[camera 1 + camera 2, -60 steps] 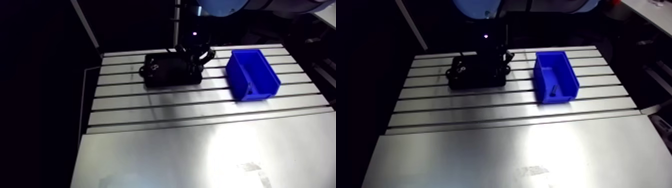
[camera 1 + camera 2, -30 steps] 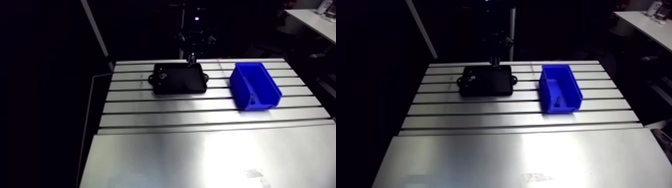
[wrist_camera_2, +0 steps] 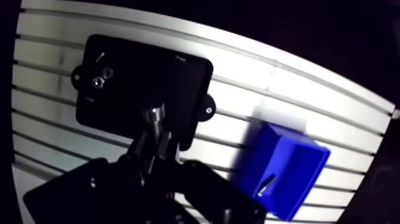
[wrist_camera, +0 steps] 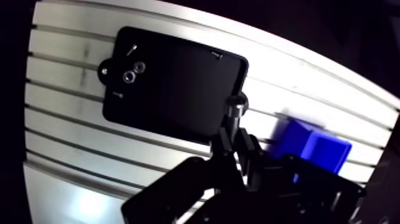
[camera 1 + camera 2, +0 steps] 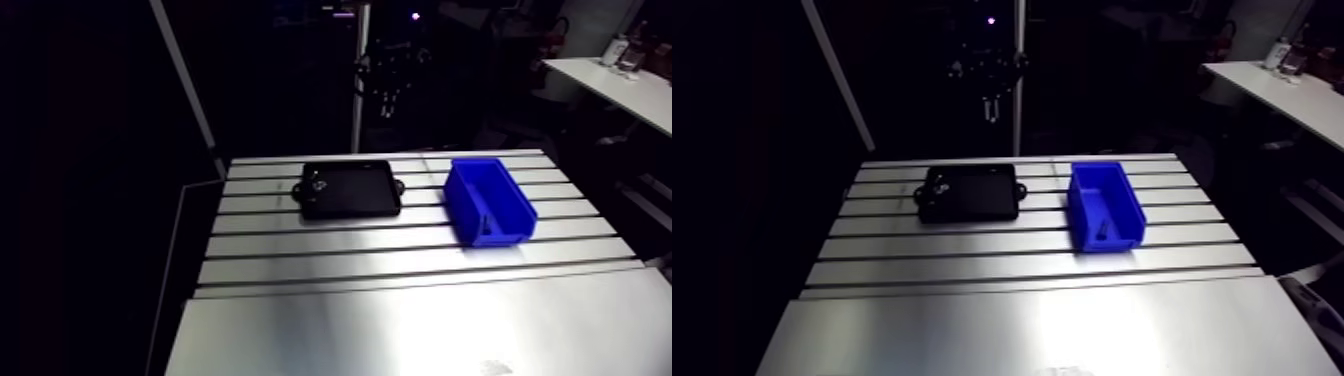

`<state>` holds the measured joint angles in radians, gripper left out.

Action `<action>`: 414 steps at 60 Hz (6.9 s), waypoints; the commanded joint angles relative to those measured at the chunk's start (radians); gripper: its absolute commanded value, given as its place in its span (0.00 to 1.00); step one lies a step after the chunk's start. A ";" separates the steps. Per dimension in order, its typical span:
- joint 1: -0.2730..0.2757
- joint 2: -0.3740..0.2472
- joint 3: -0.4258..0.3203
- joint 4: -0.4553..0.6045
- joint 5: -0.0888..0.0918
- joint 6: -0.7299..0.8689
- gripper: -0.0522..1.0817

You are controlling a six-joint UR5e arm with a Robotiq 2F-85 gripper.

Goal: Pick up the M10 bolt from the tray and put it into the blue bin.

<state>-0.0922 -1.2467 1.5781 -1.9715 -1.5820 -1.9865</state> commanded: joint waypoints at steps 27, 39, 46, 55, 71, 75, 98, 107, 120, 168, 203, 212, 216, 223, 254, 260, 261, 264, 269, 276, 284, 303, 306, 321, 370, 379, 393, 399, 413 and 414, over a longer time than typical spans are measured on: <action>-0.314 -0.121 -0.016 0.343 -0.086 -1.601 0.99; -0.392 -0.119 0.009 0.341 -0.132 -1.601 1.00; -0.409 -0.118 0.016 0.330 -0.169 -1.629 1.00; -0.422 -0.116 0.031 0.304 -0.175 -1.655 0.99; -0.445 -0.112 0.128 0.108 -0.175 -1.696 1.00; -0.444 -0.109 0.136 0.094 -0.175 -1.696 1.00; -0.421 -0.104 0.112 0.090 -0.163 -1.662 1.00; -0.391 -0.091 0.108 0.092 -0.159 -1.625 1.00; -0.346 -0.055 0.118 0.090 -0.163 -1.563 1.00; -0.314 0.085 0.161 -0.077 -0.167 -1.514 1.00; -0.314 0.120 0.200 -0.140 -0.171 -1.509 0.99; -0.314 0.121 0.204 -0.140 -0.171 -1.509 0.99; -0.313 0.128 0.208 -0.140 -0.171 -1.508 0.99; -0.313 0.129 0.208 -0.142 -0.171 -1.506 0.99; -0.313 0.134 0.212 -0.142 -0.168 -1.503 0.06; -0.317 0.134 0.204 -0.140 -0.160 -1.488 0.05; -0.316 0.133 0.202 -0.140 -0.160 -1.486 0.05; -0.313 0.131 0.201 -0.140 -0.162 -1.486 0.04; -0.313 0.117 0.184 -0.136 -0.165 -1.480 0.05; -0.314 0.077 0.142 -0.123 -0.172 -1.462 0.05; -0.316 -0.018 0.018 0.007 -0.074 -1.274 0.05; -0.318 -0.064 -0.262 0.332 0.099 -0.462 0.05; -0.318 -0.064 -0.286 0.340 0.102 -0.320 0.05; -0.296 -0.068 -0.306 0.502 0.131 0.074 0.05; -0.178 -0.144 -0.334 0.622 0.057 0.183 0.05; -0.155 -0.145 -0.341 0.626 0.025 0.185 0.05; -0.149 -0.148 -0.333 0.618 0.017 0.188 0.05; -0.150 -0.148 -0.332 0.617 -0.004 0.194 0.05; -0.149 -0.148 -0.327 0.615 -0.008 0.196 0.05; -0.149 -0.148 -0.327 0.613 -0.007 0.194 0.05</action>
<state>-0.2430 -1.3944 1.2482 -1.3564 -1.5830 -1.7934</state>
